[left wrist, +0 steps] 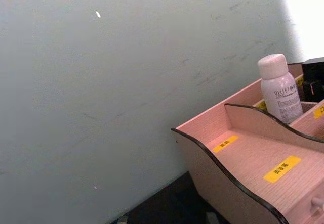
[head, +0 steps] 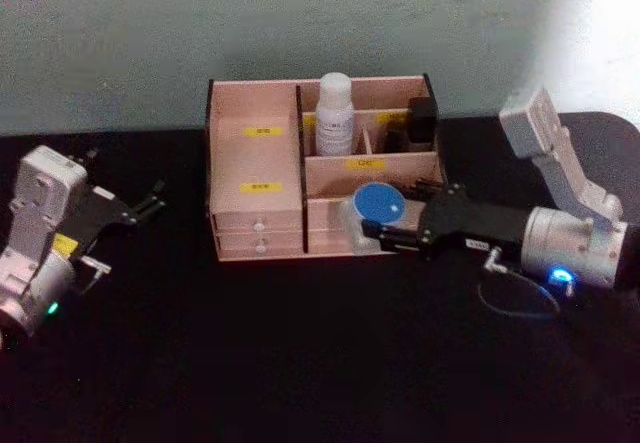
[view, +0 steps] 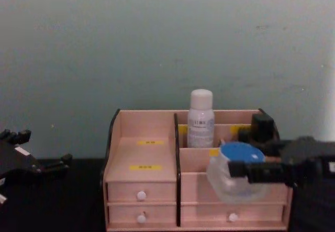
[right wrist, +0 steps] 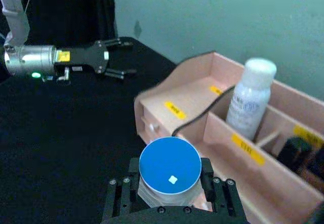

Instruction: Pick up the facial cleanser and watermelon frost from the table and place them into the tiered storage box.

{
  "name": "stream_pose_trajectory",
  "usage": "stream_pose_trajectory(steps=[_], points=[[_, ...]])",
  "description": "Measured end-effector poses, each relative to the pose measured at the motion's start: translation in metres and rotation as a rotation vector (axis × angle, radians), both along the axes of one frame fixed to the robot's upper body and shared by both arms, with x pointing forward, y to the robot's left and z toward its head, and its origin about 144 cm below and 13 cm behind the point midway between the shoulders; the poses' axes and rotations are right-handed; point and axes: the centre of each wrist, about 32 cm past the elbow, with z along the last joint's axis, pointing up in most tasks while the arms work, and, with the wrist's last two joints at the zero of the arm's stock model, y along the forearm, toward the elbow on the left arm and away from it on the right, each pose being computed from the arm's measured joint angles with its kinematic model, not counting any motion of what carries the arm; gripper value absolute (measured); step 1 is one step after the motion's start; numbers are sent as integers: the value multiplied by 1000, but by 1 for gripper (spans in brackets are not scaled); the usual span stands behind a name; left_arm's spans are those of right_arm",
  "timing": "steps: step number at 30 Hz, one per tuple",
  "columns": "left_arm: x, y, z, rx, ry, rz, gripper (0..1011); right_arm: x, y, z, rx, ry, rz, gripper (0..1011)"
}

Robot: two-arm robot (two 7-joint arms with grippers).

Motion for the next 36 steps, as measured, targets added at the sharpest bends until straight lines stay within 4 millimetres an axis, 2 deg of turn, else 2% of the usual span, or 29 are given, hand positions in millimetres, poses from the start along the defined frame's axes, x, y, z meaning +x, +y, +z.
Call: stream_pose_trajectory(steps=[7,23,36], points=[[0,0,0,0,0,0,1001,23,15,11,-1,-29,15,722],[0,0,0,0,0,0,1001,73,47,21,-11,-39,51,722],[0,0,0,0,0,0,1001,99,71,30,-2,-71,68,721]])
